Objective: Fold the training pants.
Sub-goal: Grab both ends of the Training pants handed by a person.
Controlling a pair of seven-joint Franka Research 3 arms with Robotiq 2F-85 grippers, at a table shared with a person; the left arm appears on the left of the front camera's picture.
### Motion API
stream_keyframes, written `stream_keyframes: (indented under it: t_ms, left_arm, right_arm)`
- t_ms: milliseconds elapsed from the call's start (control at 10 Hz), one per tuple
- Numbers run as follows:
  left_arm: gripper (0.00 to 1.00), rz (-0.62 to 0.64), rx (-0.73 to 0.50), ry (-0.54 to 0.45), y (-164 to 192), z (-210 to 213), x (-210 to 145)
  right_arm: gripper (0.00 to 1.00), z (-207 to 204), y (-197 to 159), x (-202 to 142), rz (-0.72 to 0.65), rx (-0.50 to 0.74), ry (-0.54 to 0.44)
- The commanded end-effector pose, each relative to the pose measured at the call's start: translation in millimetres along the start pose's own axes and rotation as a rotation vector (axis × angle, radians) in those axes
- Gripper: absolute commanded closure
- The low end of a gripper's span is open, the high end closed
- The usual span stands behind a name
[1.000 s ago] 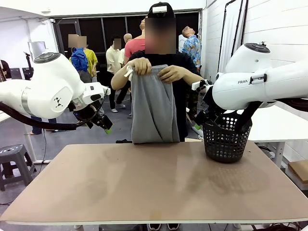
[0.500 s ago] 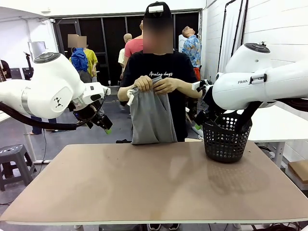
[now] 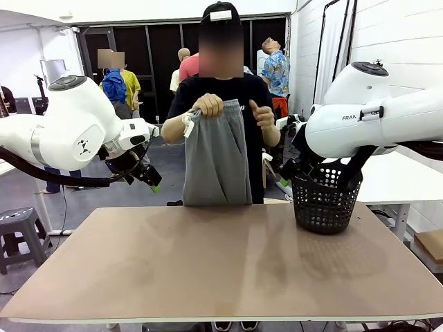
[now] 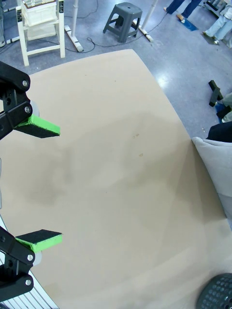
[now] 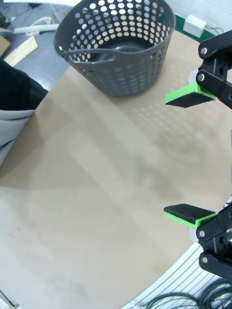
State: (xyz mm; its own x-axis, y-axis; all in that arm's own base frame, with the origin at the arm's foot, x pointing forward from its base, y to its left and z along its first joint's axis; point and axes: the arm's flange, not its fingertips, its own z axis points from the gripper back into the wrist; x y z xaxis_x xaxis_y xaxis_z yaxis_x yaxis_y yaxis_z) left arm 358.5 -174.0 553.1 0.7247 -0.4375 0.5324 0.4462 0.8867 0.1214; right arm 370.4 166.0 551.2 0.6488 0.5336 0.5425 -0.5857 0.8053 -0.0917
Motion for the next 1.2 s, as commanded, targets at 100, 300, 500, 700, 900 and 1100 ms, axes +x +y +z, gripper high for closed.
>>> stream_keyframes:
  t_ms: [100, 300, 500, 700, 900, 1100]
  left_arm:
    - [0.0, -0.009, -0.005, -0.003, 0.8, -0.2, 0.4]
    - [0.0, -0.009, -0.005, -0.003, 0.8, -0.2, 0.4]
    - [0.0, -0.009, -0.005, -0.003, 0.8, -0.2, 0.4]
    - [0.0, -0.009, -0.005, -0.003, 0.8, -0.2, 0.4]
    - [0.0, -0.009, -0.005, -0.003, 0.8, -0.2, 0.4]
    - [0.0, -0.009, -0.005, -0.003, 0.8, -0.2, 0.4]
  right_arm:
    - [0.0, -0.8, -0.8, -1.1, -0.002, -0.001, 0.001]
    - [0.0, -0.8, -0.8, -1.1, -0.002, -0.001, 0.001]
    - [0.0, -0.8, -0.8, -1.1, -0.002, -0.001, 0.001]
    - [0.0, -0.8, -0.8, -1.1, -0.002, -0.001, 0.001]
    - [0.0, -0.8, -0.8, -1.1, -0.002, -0.001, 0.001]
    - [0.0, -0.8, -0.8, -1.1, -0.002, -0.001, 0.001]
